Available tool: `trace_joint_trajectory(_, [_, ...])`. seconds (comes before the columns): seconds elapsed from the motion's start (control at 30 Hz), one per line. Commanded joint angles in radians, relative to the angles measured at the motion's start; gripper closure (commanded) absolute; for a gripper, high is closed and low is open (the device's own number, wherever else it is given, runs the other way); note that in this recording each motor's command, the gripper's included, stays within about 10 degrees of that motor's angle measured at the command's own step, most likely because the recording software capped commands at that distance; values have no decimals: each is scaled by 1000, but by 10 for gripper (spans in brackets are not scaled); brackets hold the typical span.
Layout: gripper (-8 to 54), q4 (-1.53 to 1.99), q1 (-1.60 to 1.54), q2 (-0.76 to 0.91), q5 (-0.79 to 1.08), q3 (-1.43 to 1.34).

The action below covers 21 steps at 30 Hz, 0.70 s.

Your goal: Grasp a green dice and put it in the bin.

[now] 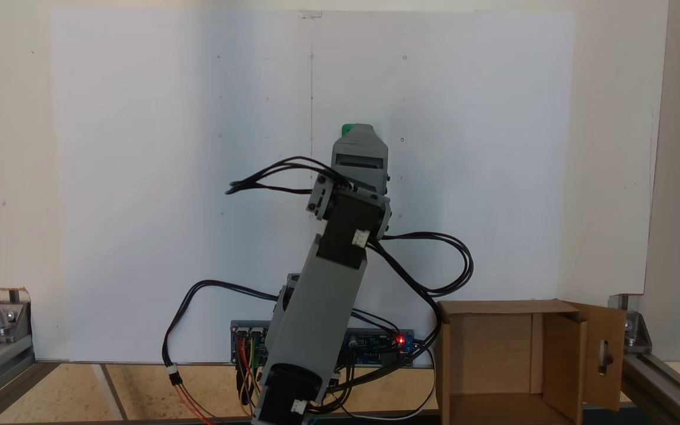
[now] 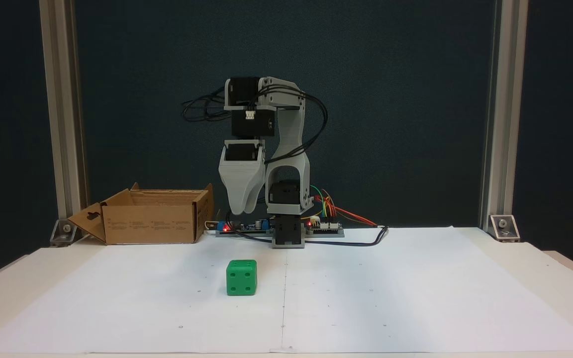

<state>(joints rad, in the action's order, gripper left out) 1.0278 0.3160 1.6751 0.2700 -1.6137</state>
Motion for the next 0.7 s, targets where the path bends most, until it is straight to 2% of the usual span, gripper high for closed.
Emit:
trace_joint_trajectory(0.0, [12,-9,-14,-23,51,18])
trace_joint_trajectory(0.67, [15,-127,-38,-123,55,-58])
